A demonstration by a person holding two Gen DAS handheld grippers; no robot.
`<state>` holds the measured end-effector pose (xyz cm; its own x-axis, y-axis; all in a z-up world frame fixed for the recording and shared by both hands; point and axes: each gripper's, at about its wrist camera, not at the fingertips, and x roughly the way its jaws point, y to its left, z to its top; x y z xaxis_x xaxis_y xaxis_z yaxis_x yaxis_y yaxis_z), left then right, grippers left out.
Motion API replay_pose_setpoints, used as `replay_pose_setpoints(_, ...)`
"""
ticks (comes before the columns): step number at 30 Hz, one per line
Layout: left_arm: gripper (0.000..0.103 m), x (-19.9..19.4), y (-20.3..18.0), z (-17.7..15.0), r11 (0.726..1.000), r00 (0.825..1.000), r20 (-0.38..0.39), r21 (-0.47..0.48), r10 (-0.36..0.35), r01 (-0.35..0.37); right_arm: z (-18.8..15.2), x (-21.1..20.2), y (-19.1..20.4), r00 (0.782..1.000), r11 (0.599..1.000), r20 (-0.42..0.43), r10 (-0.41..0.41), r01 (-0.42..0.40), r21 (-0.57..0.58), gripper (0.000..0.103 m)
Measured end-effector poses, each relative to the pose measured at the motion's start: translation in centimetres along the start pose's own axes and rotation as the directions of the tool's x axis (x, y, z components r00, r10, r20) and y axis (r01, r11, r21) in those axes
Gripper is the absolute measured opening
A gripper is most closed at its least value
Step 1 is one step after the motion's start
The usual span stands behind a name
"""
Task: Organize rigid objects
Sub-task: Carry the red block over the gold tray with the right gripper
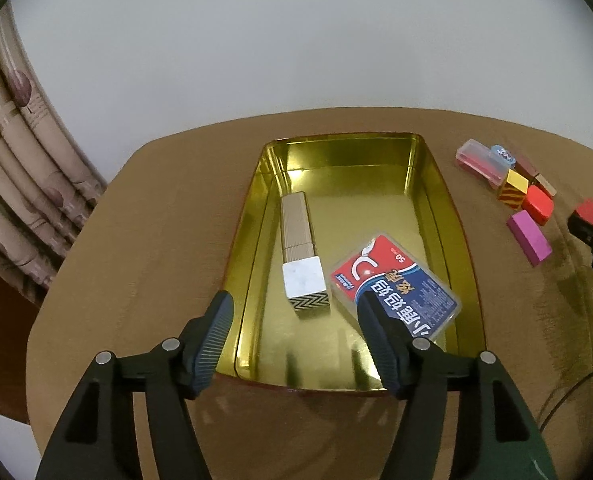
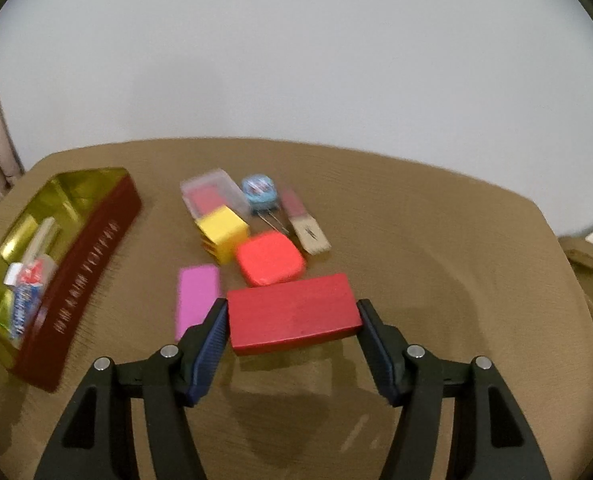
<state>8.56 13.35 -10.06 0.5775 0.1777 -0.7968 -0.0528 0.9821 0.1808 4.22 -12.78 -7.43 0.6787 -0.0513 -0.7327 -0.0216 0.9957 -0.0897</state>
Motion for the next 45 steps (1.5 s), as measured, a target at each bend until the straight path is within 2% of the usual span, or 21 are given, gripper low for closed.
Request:
replay_pose_setpoints(10, 0.064, -1.6, 1.6, -0.1, 0.999, 1.0, 0.021, -0.051, -0.01, 0.011, 2.5, -0.9, 7.6, 0.994, 0.987, 0.01, 0.109, -0.107, -0.118, 0.064)
replay_pose_setpoints(17, 0.069, -2.2, 3.8, 0.5, 0.996, 0.998, 0.054, -0.087, 0.031, -0.026, 3.7, -1.3, 11.9, 0.987, 0.972, 0.009, 0.161, -0.157, -0.175, 0.064)
replay_pose_setpoints(23, 0.069, -1.7, 6.0, 0.9, 0.99, 0.998, 0.044, -0.135, 0.051, -0.045, 3.9, -1.4, 15.2, 0.982, 0.96, 0.001, 0.189, -0.185, -0.209, 0.064)
replay_pose_setpoints(25, 0.069, -1.5, 6.7, 0.9, 0.987, 0.999, 0.034, -0.16, 0.038, -0.032, 4.0, -1.1, 16.4, 0.98, 0.956, -0.003, 0.198, -0.194, -0.222, 0.064)
replay_pose_setpoints(33, 0.07, -1.1, 8.3, 1.2, 0.977, 0.998, 0.027, -0.206, 0.058, -0.051, 5.0, 1.4, 19.9, 0.979, 0.948, -0.052, 0.198, -0.204, -0.243, 0.064)
replay_pose_setpoints(45, 0.07, -0.3, 7.4, 1.0, 0.983, 0.998, 0.014, -0.175, 0.06, -0.056, 5.4, 5.7, 21.5, 0.974, 0.947, -0.162, 0.159, -0.197, -0.255, 0.065)
